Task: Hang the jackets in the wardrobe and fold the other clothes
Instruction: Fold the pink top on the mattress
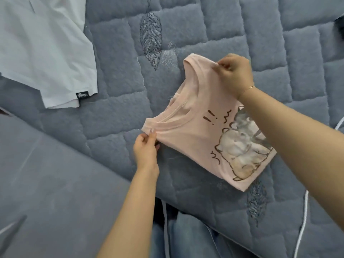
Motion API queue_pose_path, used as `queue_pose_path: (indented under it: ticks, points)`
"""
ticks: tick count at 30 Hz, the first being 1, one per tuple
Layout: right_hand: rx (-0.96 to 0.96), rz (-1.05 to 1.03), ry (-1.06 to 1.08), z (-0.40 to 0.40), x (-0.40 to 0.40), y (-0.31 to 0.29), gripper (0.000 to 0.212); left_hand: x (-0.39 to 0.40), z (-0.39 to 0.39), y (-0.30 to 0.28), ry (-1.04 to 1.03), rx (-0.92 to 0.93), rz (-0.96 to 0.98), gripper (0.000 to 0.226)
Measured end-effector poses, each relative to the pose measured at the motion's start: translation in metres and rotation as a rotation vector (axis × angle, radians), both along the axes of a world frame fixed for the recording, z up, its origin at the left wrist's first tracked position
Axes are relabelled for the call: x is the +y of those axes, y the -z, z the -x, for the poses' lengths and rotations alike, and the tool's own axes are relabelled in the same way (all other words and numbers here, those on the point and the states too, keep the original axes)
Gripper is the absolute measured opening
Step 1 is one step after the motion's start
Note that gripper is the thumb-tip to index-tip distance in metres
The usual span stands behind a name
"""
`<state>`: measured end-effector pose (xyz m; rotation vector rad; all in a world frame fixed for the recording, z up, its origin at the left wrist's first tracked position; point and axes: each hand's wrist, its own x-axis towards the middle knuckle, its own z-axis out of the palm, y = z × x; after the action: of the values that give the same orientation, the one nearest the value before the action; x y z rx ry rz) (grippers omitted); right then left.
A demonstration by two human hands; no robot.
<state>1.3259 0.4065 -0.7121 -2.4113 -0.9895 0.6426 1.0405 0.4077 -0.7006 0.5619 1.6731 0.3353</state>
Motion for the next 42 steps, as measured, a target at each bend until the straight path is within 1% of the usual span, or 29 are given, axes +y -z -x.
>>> queue_pose_path:
  ticks: [3,6,7,9,11,13,14,16,18,20,21,24,27,29,31,32,35,37,38,42]
  points:
    - [-0.003,-0.001,-0.024,-0.002,0.009,-0.002,0.024,-0.003,-0.001,0.002,-0.063,0.052,-0.025,0.011]
    - [0.067,0.031,-0.082,0.001,0.011,-0.002,0.025,-0.006,-0.005,0.003,-0.170,0.098,0.013,0.016]
    - [0.086,0.030,-0.072,-0.002,0.009,-0.002,0.028,-0.008,-0.005,0.003,-0.229,0.073,0.049,0.020]
    - [0.143,0.029,0.000,-0.010,0.003,-0.006,0.035,-0.016,-0.007,0.001,-0.323,-0.056,0.164,0.035]
    - [0.282,0.069,0.049,-0.019,-0.002,-0.010,0.040,-0.026,-0.013,-0.003,-0.337,-0.196,0.270,0.042]
    - [0.427,0.171,-0.011,-0.025,-0.003,-0.014,0.047,-0.033,-0.021,-0.004,-0.333,-0.289,0.307,0.042]
    - [0.463,0.235,-0.067,-0.028,0.000,-0.015,0.048,-0.034,-0.027,-0.003,-0.328,-0.339,0.317,0.043]
    - [0.497,0.379,-0.194,-0.034,0.006,-0.014,0.043,-0.035,-0.040,0.001,-0.291,-0.454,0.341,0.051]
    - [0.590,0.507,-0.265,-0.040,0.009,-0.015,0.047,-0.036,-0.051,0.005,-0.256,-0.490,0.329,0.057]
    - [0.713,0.577,-0.250,-0.040,0.006,-0.016,0.056,-0.039,-0.053,0.007,-0.271,-0.462,0.292,0.055]
    - [0.762,0.578,-0.231,-0.037,0.002,-0.017,0.060,-0.042,-0.050,0.005,-0.284,-0.453,0.263,0.053]
    - [0.855,0.502,-0.123,-0.028,-0.014,-0.027,0.067,-0.047,-0.039,-0.006,-0.285,-0.475,0.177,0.047]
    - [0.963,0.382,-0.012,-0.013,-0.034,-0.056,0.070,-0.050,-0.020,-0.031,-0.275,-0.517,0.092,0.039]
    - [1.027,0.274,0.024,0.005,-0.045,-0.082,0.063,-0.047,0.000,-0.053,-0.264,-0.527,0.039,0.043]
    - [1.040,0.164,0.031,0.031,-0.053,-0.115,0.051,-0.039,0.026,-0.082,-0.207,-0.544,-0.057,0.046]
    - [1.036,0.115,0.028,0.045,-0.054,-0.133,0.049,-0.034,0.040,-0.100,-0.176,-0.559,-0.119,0.044]
    - [1.045,-0.001,-0.034,0.101,-0.050,-0.193,0.041,-0.022,0.092,-0.164,-0.100,-0.568,-0.301,0.031]
    - [1.060,-0.083,-0.088,0.142,-0.045,-0.235,0.029,-0.016,0.135,-0.210,-0.072,-0.559,-0.415,0.033]
    - [1.066,-0.120,-0.115,0.163,-0.041,-0.256,0.027,-0.012,0.158,-0.233,-0.058,-0.555,-0.469,0.034]
    - [1.078,-0.194,-0.297,0.246,-0.005,-0.346,0.036,-0.004,0.252,-0.328,-0.046,-0.501,-0.660,0.031]
